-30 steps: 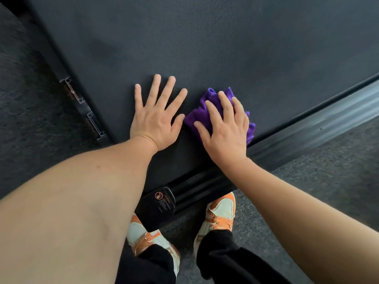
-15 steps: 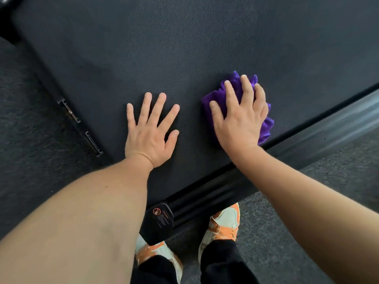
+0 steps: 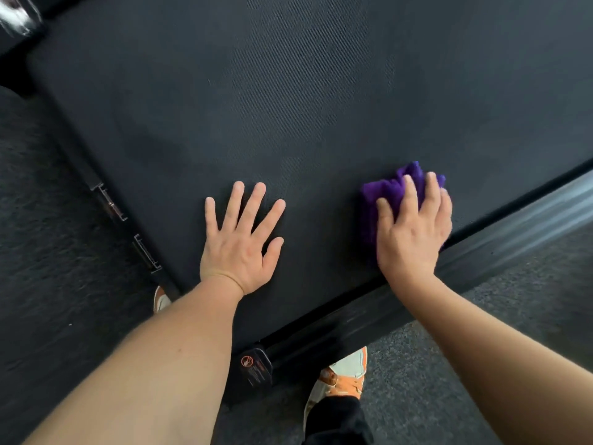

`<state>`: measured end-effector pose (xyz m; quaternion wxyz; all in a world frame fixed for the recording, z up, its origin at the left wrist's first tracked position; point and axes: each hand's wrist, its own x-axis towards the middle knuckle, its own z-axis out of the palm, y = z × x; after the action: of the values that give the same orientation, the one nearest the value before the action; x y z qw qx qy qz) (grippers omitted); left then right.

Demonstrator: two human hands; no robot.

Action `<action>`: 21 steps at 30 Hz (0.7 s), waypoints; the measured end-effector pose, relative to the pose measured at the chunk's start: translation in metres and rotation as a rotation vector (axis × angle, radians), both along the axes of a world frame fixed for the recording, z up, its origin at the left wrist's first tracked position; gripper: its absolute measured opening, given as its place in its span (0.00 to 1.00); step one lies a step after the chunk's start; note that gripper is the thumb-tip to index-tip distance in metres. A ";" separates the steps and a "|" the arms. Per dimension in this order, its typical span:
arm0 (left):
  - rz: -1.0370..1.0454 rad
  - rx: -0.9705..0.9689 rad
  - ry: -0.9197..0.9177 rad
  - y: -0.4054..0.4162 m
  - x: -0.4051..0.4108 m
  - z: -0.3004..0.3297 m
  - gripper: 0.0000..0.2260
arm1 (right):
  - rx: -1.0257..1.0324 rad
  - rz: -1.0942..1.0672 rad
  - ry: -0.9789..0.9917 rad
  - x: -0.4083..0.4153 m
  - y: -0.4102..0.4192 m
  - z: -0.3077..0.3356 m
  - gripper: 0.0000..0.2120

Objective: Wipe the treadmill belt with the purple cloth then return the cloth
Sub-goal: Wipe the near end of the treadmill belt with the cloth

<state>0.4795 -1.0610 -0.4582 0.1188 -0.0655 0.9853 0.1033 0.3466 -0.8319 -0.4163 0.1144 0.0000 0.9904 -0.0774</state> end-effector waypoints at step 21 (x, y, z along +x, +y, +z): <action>-0.006 0.030 -0.128 0.001 -0.005 0.013 0.31 | -0.023 0.383 -0.051 0.033 -0.014 0.002 0.27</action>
<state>0.4749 -1.0600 -0.4456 0.1827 -0.0670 0.9743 0.1134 0.3796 -0.8463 -0.4140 0.1522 -0.1876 0.9682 -0.0655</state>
